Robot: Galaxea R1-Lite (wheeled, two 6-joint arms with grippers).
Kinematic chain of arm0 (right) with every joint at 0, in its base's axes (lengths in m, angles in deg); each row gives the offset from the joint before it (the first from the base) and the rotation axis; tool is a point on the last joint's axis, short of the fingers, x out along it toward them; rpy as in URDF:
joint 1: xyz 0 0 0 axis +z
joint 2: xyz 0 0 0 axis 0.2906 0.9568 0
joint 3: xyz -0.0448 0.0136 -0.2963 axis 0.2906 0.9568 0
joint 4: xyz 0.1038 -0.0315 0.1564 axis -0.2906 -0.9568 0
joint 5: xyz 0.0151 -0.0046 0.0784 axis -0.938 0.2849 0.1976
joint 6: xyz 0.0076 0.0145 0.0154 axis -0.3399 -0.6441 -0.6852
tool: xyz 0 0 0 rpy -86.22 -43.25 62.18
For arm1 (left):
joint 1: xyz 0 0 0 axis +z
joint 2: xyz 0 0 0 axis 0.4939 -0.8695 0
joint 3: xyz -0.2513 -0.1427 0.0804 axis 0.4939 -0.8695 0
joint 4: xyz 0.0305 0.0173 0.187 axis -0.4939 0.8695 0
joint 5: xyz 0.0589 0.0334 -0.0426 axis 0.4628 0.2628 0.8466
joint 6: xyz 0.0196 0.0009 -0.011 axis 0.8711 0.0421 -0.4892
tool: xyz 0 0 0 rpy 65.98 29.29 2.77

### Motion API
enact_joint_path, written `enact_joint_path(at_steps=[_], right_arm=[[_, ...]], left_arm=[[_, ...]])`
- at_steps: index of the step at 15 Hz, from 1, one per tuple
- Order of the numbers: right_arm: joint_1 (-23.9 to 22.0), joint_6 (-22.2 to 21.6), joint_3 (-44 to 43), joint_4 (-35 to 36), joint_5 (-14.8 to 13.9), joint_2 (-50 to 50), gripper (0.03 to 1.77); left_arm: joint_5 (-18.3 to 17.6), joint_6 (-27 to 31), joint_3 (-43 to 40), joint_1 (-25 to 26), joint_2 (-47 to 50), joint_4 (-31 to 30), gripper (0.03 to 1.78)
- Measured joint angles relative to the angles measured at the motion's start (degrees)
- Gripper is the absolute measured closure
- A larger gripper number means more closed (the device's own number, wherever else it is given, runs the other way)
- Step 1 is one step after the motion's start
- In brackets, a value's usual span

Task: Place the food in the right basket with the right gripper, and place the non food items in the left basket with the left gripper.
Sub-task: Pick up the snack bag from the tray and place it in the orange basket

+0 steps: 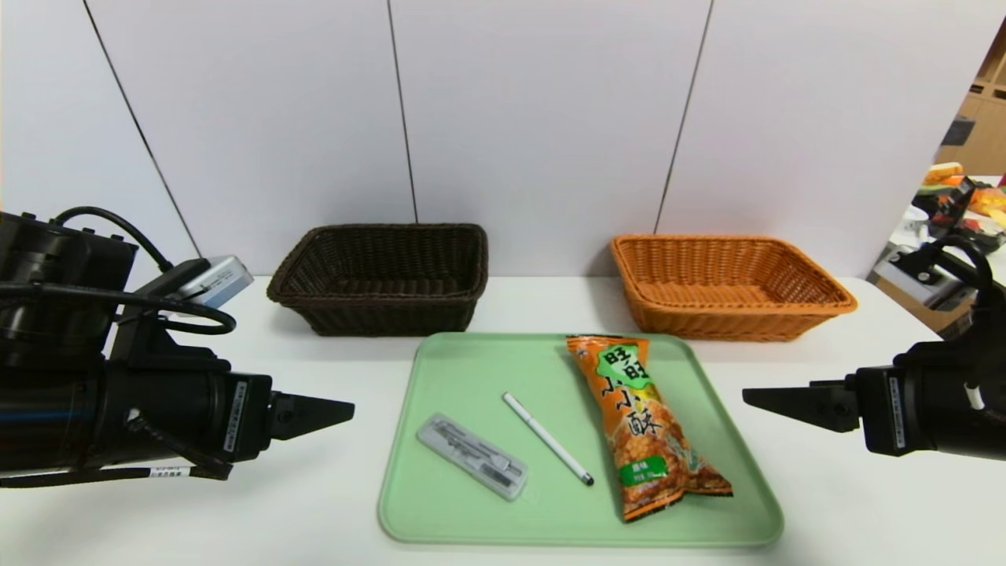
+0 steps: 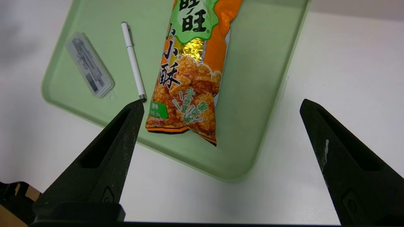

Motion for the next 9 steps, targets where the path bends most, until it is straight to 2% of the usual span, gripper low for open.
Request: enact_joint_path(at_steps=[6, 9], right_arm=[[1.07, -0.02, -0.98, -0.02, 0.10, 1.82, 0.09], [1.45, -0.88, -0.65, -0.07, 0.10, 1.99, 0.09]], left_arm=[[0.06, -0.12, 0.24, -0.04, -0.04, -0.02, 0.12], [0.02, -1.83, 1.57, -2.54, -1.02, -0.77, 0.12]])
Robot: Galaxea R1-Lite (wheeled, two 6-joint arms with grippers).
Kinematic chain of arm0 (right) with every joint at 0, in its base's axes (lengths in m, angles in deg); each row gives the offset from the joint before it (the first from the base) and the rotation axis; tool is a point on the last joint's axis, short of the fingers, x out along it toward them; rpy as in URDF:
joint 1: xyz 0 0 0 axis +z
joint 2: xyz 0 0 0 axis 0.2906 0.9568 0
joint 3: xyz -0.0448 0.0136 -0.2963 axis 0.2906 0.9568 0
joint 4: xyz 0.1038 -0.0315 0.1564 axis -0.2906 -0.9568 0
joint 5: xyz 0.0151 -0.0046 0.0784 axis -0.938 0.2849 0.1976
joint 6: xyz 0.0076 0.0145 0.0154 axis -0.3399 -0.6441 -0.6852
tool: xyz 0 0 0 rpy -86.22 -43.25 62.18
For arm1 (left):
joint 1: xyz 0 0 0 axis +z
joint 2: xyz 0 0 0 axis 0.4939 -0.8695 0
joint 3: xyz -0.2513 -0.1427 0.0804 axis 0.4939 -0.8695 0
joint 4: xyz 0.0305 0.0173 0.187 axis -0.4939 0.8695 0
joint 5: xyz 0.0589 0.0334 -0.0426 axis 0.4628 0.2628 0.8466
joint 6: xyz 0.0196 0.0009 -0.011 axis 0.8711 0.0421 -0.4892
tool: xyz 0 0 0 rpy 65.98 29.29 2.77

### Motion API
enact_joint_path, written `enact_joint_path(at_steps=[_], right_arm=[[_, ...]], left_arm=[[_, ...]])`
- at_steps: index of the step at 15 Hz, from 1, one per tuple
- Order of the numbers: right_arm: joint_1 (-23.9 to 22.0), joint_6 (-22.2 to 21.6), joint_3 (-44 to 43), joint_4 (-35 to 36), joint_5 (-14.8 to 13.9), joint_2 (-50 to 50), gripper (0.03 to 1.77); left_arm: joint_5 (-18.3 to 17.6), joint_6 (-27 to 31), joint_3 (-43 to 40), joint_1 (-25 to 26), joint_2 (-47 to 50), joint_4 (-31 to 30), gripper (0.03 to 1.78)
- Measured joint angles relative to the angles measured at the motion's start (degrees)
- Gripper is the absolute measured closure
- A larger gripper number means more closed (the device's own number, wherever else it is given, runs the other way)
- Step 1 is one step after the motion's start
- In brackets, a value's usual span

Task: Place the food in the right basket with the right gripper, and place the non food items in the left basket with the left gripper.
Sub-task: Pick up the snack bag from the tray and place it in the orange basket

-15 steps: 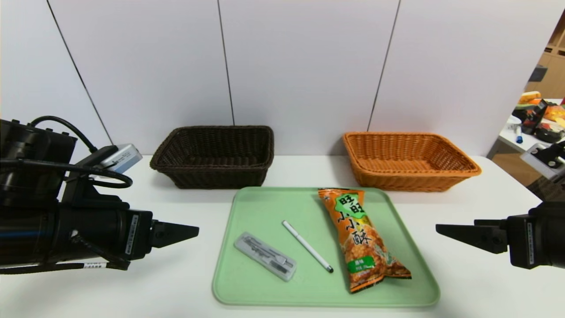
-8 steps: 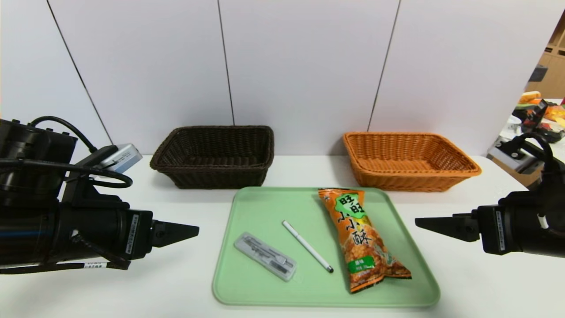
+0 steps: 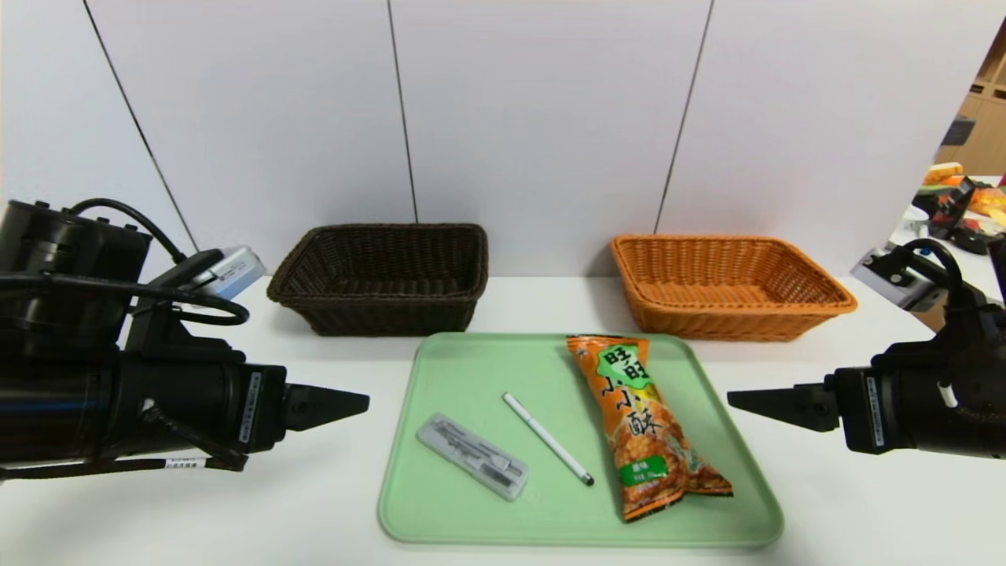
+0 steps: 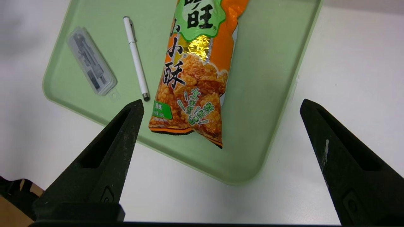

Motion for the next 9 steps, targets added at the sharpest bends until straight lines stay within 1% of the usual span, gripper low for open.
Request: enact_joint_path(at_steps=[2, 3, 5, 6, 9], right_arm=[[0.26, -0.30, 0.17, 0.00, 0.00, 0.06, 0.09], [0.30, -0.37, 0.17, 0.02, -0.07, 0.04, 0.09], [0.34, -0.41, 0.11, 0.05, -0.16, 0.17, 0.09], [0.50, -0.59, -0.07, 0.07, -0.18, 0.41, 0.09], [2.29, -3.39, -1.68, 0.44, -0.60, 2.15, 0.09]], left_arm=[[0.54, -0.57, 0.90, -3.43, -1.72, -0.74, 0.12], [1.63, -0.57, 1.16, -5.35, -2.68, -0.91, 0.12], [6.07, -0.82, 1.87, -8.72, -4.85, -1.02, 0.12], [6.99, -1.18, 2.10, -9.79, -5.63, -1.02, 0.12], [7.17, -1.82, 2.36, -10.95, -6.81, -1.35, 0.12]])
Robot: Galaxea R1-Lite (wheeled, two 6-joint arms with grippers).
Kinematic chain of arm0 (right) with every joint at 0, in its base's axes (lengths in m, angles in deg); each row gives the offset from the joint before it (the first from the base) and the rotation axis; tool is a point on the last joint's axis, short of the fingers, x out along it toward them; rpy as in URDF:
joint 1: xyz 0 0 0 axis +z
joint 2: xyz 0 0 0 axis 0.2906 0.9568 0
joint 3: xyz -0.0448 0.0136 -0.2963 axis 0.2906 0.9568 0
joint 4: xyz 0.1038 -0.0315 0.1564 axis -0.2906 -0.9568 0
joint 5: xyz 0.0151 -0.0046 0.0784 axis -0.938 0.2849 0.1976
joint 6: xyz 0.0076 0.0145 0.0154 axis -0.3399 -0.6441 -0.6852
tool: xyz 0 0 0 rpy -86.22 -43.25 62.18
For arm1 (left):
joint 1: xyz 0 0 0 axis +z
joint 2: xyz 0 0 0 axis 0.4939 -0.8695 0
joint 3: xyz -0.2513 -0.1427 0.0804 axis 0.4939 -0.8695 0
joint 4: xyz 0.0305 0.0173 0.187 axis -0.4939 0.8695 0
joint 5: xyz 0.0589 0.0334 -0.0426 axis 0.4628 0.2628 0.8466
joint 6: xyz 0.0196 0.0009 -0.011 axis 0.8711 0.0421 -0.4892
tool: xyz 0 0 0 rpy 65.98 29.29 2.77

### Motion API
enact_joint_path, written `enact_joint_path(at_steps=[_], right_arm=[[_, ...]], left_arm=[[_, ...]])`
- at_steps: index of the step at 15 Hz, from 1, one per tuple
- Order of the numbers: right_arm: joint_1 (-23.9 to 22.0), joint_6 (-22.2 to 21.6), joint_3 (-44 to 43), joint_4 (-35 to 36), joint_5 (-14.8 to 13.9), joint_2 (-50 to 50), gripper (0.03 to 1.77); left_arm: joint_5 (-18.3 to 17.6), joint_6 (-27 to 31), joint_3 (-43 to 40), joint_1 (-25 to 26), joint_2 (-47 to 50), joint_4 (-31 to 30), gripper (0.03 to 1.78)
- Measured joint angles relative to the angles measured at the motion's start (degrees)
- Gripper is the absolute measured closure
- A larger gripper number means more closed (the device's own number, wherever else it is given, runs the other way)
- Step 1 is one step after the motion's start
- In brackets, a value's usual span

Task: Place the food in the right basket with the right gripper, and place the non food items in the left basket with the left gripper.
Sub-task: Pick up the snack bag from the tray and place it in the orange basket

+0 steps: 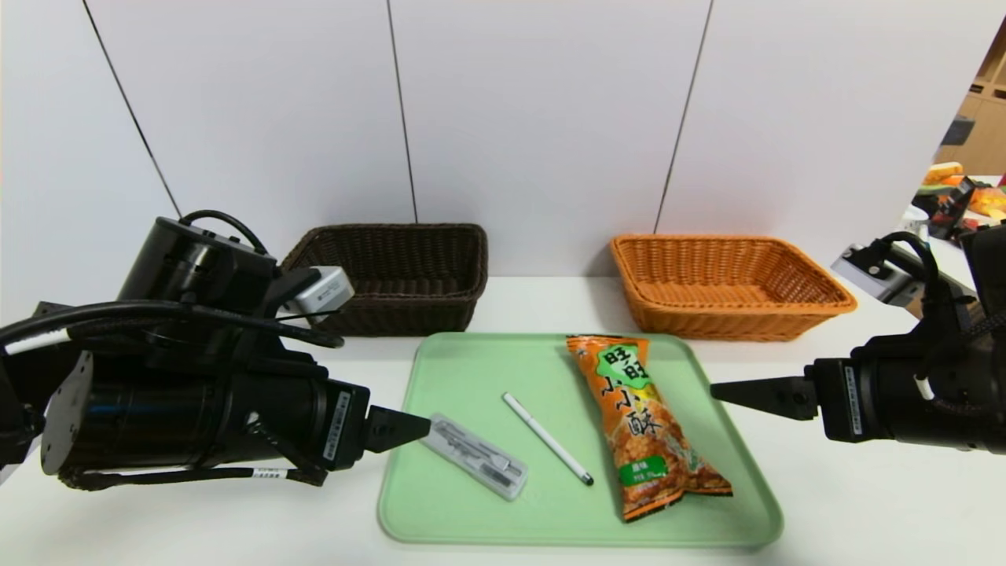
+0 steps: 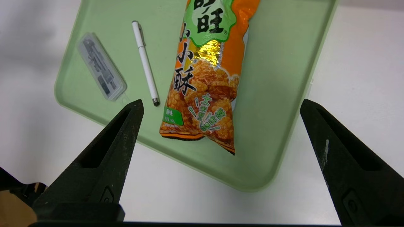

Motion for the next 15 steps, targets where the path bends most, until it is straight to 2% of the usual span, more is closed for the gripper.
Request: enact_joint_path(at_steps=[2, 5, 8, 14, 15], right_arm=[[2.36, -1.00, -1.15, 0.16, -1.82, 2.05, 0.09], [7.83, -1.94, -3.33, 0.20, -9.01, 7.01, 0.09], [12.30, -4.88, -7.13, 0.13, -16.36, 13.43, 0.09], [17.90, -9.40, -14.15, -0.52, -26.54, 24.06, 0.09], [18.22, -10.18, -14.93, -0.55, -27.44, 25.55, 0.09]], left_arm=[[0.01, 0.06, 0.06, -0.16, -0.27, -0.09, 0.12], [-0.02, 0.16, 0.11, -0.20, -0.27, -0.06, 0.12], [0.00, 0.16, 0.11, -0.17, -0.05, -0.06, 0.12], [0.17, 0.09, 0.11, -0.09, 0.24, -0.05, 0.12], [0.22, 0.02, 0.09, -0.09, 0.28, -0.05, 0.12]])
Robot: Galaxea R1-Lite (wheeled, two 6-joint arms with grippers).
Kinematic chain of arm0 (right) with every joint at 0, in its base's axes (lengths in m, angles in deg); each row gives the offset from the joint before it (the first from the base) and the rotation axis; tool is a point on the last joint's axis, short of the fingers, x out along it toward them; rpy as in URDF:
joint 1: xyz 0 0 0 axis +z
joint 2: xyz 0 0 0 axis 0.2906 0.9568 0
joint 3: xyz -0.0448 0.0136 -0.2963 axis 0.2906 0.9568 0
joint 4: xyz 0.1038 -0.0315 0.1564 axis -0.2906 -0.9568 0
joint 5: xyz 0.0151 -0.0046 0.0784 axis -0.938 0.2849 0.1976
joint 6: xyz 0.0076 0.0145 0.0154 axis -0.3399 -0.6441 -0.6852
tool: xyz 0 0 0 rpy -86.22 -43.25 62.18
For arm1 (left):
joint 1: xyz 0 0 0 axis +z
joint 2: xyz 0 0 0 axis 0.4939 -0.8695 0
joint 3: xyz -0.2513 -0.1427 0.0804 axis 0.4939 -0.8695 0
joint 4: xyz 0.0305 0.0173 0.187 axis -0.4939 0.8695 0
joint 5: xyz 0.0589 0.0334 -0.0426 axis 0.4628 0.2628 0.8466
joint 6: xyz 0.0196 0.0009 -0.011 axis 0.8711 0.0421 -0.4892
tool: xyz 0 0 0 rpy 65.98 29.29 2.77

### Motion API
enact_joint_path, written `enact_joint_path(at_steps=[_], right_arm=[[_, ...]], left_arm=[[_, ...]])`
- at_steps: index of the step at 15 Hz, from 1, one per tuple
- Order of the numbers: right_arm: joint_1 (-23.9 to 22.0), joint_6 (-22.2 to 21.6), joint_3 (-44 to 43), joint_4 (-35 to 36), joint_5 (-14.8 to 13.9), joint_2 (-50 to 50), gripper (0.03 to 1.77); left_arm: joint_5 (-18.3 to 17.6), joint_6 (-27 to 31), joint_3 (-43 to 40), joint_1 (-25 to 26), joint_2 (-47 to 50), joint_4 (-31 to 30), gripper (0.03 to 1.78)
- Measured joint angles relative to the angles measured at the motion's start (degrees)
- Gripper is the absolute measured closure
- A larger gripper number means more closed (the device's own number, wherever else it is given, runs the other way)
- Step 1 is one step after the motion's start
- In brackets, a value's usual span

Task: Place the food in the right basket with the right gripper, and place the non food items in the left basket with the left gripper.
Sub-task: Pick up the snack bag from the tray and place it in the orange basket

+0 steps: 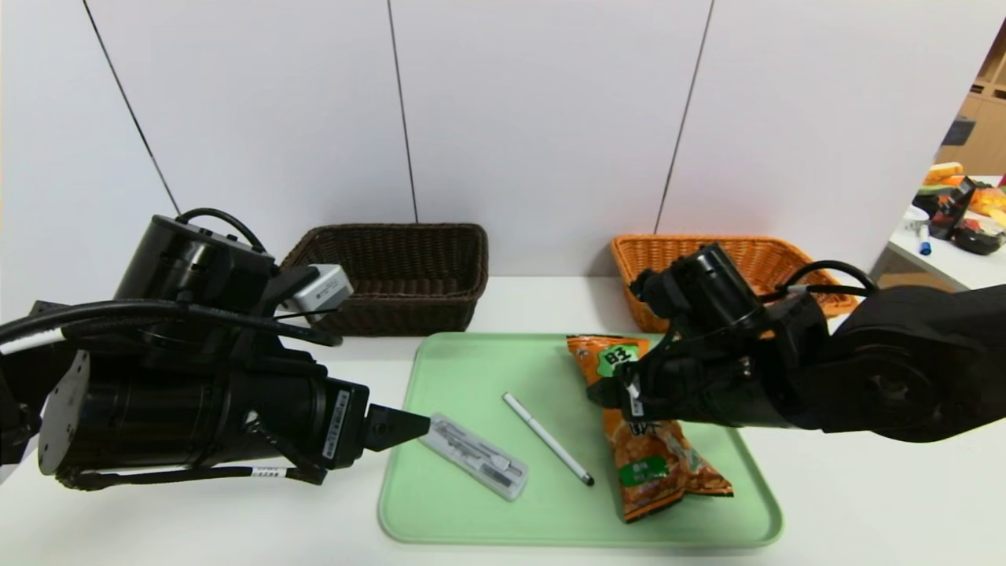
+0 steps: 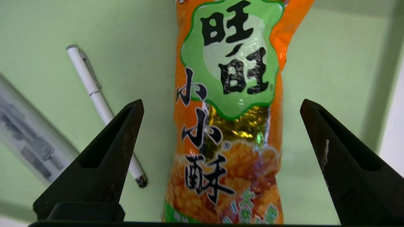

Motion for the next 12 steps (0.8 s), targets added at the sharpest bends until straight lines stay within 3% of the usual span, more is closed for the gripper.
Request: enact_joint_path(at_steps=[4, 8, 9, 12], right_arm=[[0.35, -0.82, -1.01, 0.05, -2.27, 4.67, 0.09], [0.40, -0.49, -1.07, 0.05, -2.60, 6.68, 0.09], [0.40, -0.51, -1.07, 0.07, -2.65, 6.90, 0.16], [0.57, -0.60, -1.01, 0.11, -2.77, 7.03, 0.64]], left_arm=[[0.00, -0.02, -0.20, 0.00, 0.20, 0.05, 0.12], [-0.02, -0.22, -0.33, 0.00, 0.28, 0.05, 0.12], [0.00, -0.22, -0.35, 0.01, 0.33, 0.05, 0.12], [-0.02, -0.24, -0.35, 0.01, 0.41, 0.00, 0.12]])
